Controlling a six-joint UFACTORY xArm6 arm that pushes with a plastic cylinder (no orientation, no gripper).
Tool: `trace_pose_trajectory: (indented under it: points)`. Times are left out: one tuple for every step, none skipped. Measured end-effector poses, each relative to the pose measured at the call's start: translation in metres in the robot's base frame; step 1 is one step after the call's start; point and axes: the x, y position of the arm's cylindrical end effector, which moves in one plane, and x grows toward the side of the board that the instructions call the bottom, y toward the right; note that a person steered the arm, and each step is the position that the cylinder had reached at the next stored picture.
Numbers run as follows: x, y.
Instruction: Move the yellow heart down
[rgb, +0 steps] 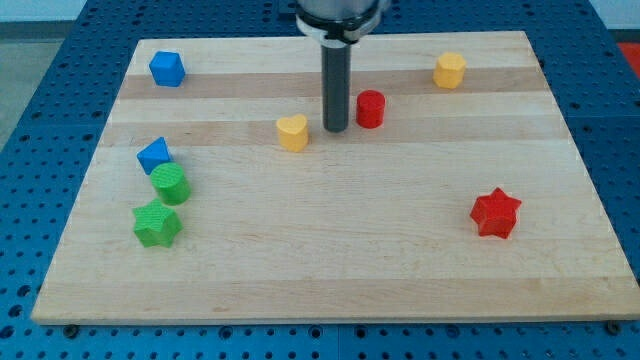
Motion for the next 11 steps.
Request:
trace_pose_trajectory:
  points:
    - [0.0,-0.018]
    - [0.001,-0.018]
    - [0.039,-0.018]
    - [0.096,-0.023]
    - [0.133,-0.025]
    - [0.09,-0.018]
    - [0.019,-0.017]
    - [-0.036,-0.018]
    - [-0.036,-0.047]
    - [-0.011,-0.056]
    - [0.023,-0.056]
